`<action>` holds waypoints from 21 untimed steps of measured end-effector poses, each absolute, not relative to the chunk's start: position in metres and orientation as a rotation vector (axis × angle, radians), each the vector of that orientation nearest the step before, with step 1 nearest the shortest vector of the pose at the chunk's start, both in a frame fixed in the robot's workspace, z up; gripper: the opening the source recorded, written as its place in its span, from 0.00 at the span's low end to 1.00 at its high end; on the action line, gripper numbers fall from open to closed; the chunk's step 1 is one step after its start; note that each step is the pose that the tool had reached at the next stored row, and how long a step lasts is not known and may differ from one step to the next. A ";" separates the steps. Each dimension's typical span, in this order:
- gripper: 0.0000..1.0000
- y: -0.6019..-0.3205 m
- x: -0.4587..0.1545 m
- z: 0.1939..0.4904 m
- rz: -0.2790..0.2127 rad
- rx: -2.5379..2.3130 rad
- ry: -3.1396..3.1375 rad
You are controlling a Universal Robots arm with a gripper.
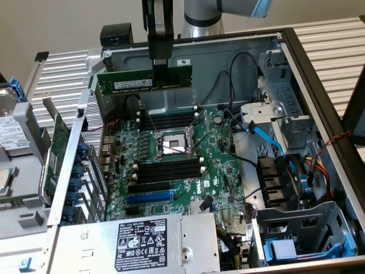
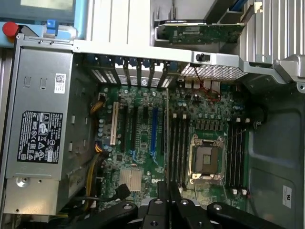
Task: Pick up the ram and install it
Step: 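Insert the ram into the slot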
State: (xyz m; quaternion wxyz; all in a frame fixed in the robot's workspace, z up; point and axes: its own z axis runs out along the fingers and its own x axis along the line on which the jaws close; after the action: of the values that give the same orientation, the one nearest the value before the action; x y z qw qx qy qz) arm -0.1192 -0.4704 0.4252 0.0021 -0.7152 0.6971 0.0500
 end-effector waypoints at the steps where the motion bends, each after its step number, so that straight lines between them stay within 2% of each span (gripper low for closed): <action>1: 0.12 -0.469 -0.119 0.424 0.157 -2.244 2.187; 21: 0.12 -0.448 -0.107 0.415 0.135 -2.211 2.202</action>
State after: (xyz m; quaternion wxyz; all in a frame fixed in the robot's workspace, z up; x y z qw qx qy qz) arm -0.1075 -0.4483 0.4154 0.0094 -0.7079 0.7049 0.0431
